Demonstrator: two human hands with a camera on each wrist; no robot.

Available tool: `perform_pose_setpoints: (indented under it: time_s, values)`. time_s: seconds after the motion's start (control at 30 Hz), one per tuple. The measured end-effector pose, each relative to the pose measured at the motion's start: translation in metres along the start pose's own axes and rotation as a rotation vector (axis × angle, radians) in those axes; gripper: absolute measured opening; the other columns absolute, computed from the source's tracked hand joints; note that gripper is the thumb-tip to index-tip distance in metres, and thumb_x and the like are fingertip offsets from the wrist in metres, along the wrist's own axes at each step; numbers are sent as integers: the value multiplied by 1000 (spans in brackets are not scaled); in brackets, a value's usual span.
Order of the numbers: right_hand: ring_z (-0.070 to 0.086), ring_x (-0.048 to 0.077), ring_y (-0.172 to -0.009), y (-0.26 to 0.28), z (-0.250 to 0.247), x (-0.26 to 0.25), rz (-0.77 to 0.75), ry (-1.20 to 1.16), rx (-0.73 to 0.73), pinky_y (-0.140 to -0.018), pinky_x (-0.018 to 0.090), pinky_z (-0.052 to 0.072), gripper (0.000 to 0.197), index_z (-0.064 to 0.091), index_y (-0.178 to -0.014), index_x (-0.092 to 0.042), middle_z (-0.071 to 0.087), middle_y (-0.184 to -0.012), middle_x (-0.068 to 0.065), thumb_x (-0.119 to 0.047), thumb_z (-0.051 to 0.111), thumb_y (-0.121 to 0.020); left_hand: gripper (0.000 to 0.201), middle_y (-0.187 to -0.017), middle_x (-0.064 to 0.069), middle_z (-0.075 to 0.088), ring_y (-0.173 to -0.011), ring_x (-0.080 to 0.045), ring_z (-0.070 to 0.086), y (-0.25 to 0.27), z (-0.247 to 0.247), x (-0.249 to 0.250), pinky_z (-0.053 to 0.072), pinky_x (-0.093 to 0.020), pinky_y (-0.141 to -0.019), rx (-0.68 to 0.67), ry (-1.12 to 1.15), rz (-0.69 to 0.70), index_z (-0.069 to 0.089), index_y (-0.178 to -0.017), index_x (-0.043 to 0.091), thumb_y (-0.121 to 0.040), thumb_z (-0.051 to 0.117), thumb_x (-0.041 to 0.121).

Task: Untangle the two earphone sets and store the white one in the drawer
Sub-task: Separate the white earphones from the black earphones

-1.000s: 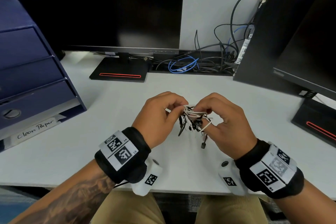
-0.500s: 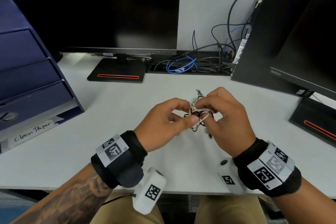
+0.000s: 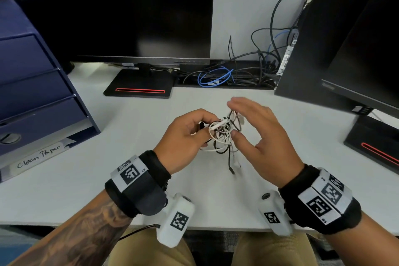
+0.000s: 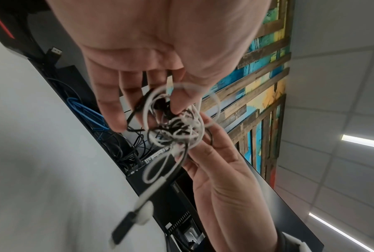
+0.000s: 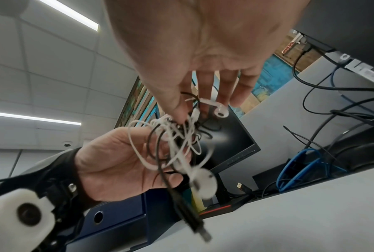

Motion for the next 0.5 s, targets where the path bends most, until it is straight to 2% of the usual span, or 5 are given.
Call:
perform_pose_setpoints:
  time_s: [0.07, 0.17, 0.27, 0.33, 0.5]
  values:
    - [56, 6, -108, 0, 2, 1, 7, -7, -20, -94, 27, 45, 30, 68, -122, -30, 65, -115, -19, -20, 71, -94, 20, -92, -6, 72, -81, -25, 66, 0, -1, 1, 57, -39, -76, 22, 17, 0, 69, -98, 12, -94, 58, -4]
    - [58, 11, -86, 0, 1, 4, 64, -24, -23, -79, 36, 48, 5, 69, -96, -29, 64, -87, -18, -27, 72, -93, 24, -95, -2, 74, -79, -12, 69, 1, -7, 3, 56, -29, -73, 91, 17, -14, 68, -112, 14, -97, 55, 0]
    - [61, 10, -78, 1, 1, 11, 162, -111, -17, -72, 28, 47, 8, 65, -89, -28, 66, -81, -19, -30, 71, -93, 21, -113, 11, 69, -98, -2, 63, 0, -21, 9, 51, -26, -85, 206, -89, 24, 68, -117, 21, -101, 55, 20]
    - [61, 10, -74, 1, 1, 14, 207, -148, -9, -68, 23, 46, 11, 64, -85, -30, 67, -77, -17, -31, 71, -93, 19, -114, 12, 68, -103, -1, 61, 1, -24, 14, 50, -23, -86, 233, -105, 51, 69, -113, 20, -99, 58, 28]
    - [59, 12, -75, 2, 2, 14, 209, -196, -2, -71, 21, 47, 8, 68, -89, -26, 66, -78, -10, -28, 67, -97, 32, -114, 15, 66, -106, -5, 61, 2, -6, 10, 50, -30, -90, 69, -298, 58, 65, -114, 31, -84, 77, 34]
Point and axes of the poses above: each hand's wrist, its own y-axis away from the middle knuckle, its own z-axis out of the palm, x = y × z, the point moved 9 cm from there along -y, towards the middle knuckle
